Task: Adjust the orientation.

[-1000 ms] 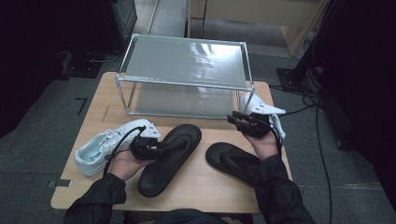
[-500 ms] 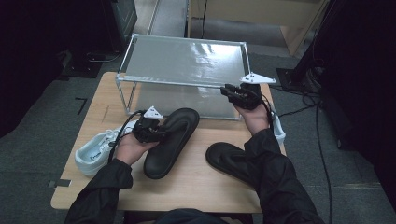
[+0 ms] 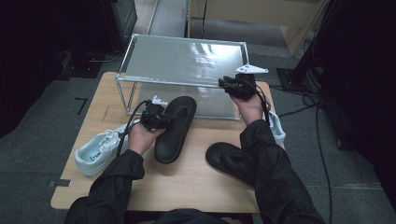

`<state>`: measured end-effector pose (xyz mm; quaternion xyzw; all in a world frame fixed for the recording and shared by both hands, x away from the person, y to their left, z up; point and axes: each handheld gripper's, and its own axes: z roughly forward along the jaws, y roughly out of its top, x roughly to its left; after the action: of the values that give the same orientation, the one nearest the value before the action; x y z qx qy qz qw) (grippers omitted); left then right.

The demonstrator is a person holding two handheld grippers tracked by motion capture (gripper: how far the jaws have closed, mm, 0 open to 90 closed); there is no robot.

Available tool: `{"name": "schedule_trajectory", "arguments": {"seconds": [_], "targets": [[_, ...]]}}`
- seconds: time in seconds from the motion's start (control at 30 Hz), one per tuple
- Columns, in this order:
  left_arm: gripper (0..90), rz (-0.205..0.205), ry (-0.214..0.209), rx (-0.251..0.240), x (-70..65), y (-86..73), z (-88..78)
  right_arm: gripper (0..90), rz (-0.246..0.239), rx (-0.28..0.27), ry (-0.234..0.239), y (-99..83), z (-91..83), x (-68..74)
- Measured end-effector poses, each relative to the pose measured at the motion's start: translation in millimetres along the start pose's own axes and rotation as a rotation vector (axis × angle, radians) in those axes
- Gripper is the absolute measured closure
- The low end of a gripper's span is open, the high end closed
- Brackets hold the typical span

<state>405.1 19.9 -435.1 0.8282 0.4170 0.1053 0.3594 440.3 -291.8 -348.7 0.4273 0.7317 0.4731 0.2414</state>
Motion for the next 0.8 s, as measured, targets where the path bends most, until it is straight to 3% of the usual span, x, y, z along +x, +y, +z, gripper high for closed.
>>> {"name": "schedule_trajectory", "arguments": {"seconds": [0.1,0.33,0.57,0.7,0.8], "targets": [[70.7,-0.043,-0.001,-0.014,3.6,1.0,9.3,69.8,0.004,0.006,0.001,-1.3,1.6,-1.8],[70.7,-0.091,0.032,-0.043,6.9,4.1,26.3,69.7,-0.002,0.005,-0.001,-1.8,2.3,-3.3],[70.6,-0.103,0.058,-0.023,7.8,5.5,42.4,69.5,-0.007,0.003,0.0,-2.1,2.2,-3.8],[70.4,-0.073,0.094,0.014,6.6,12.4,54.0,69.6,-0.002,0.001,0.0,-2.3,2.3,-3.8],[70.5,-0.109,0.082,-0.006,10.2,12.5,57.0,69.5,-0.005,0.002,-0.001,-2.3,2.1,-3.7]]}}
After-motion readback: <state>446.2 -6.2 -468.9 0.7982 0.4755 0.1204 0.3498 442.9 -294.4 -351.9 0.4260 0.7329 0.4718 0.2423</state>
